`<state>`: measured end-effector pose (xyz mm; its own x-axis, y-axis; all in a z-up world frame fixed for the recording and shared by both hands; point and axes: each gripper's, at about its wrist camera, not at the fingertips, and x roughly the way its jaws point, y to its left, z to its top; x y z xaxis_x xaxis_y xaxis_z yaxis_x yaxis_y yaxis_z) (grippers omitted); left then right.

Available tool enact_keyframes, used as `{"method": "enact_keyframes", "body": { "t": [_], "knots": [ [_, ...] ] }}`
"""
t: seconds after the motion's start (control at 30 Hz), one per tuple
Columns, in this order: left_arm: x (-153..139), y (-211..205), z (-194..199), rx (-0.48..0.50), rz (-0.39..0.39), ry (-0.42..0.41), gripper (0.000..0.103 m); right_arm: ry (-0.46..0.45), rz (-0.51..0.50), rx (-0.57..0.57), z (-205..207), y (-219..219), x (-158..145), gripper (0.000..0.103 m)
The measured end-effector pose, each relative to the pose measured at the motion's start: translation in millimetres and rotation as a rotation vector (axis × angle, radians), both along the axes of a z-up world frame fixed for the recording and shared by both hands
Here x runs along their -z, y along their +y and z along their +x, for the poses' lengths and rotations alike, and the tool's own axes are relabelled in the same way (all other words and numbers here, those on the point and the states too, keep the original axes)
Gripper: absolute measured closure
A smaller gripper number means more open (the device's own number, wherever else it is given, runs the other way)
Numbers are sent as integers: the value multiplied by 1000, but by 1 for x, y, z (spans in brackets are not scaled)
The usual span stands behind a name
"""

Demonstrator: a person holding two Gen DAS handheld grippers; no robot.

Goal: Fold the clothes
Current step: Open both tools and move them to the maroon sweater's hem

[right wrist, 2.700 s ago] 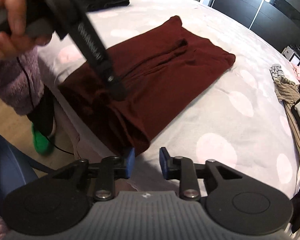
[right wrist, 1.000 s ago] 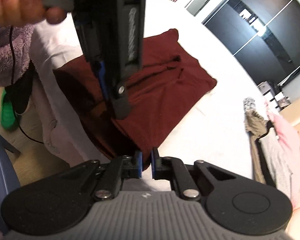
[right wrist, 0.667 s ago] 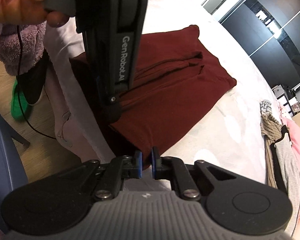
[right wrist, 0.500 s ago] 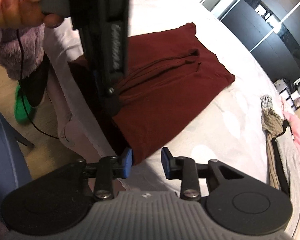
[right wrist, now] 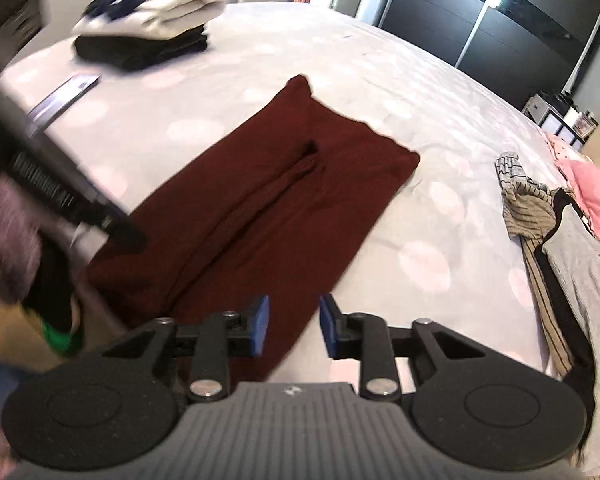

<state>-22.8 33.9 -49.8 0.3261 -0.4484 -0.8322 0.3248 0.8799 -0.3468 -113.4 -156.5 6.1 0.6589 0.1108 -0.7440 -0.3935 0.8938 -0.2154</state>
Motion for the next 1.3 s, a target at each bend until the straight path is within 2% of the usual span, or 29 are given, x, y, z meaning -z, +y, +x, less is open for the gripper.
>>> {"method": "enact_keyframes", "body": {
  "t": [0.07,0.17,0.3,0.37,0.47,0.6,0.73,0.8,0.87,0.9,0.93,0.97,1.03,1.1,1.3],
  "knots": [
    [4,0,6,-34,38,-14,79,17,29,7,20,3,2,78],
    [7,1,14,-48,39,-22,79,41,58,47,42,7,7,78],
    [6,-2,14,3,50,-49,79,95,149,51,71,13,19,77],
    [8,1,16,16,59,-33,79,148,201,2,71,20,26,78],
    [8,9,13,49,29,-15,79,220,208,-48,63,30,39,76],
    [14,14,6,69,25,29,79,311,299,-12,58,20,51,61],
    [27,14,0,66,44,90,69,370,420,28,58,10,56,60],
    [32,13,-2,68,59,105,68,391,431,17,55,13,58,60],
    [34,13,-1,64,50,111,68,396,406,-1,51,19,61,65],
    [35,14,-1,62,47,113,69,403,402,-7,50,22,62,85],
    [36,14,-1,61,45,115,72,419,411,-10,50,24,64,90],
    [36,15,-2,62,37,118,86,427,419,-14,49,26,65,90],
    [33,18,-5,54,24,114,92,415,438,-29,45,28,60,92],
    [28,23,-8,46,26,110,93,411,478,-44,42,29,54,92],
    [35,24,-8,32,39,132,93,443,431,-14,43,36,71,92]
  ]
}}
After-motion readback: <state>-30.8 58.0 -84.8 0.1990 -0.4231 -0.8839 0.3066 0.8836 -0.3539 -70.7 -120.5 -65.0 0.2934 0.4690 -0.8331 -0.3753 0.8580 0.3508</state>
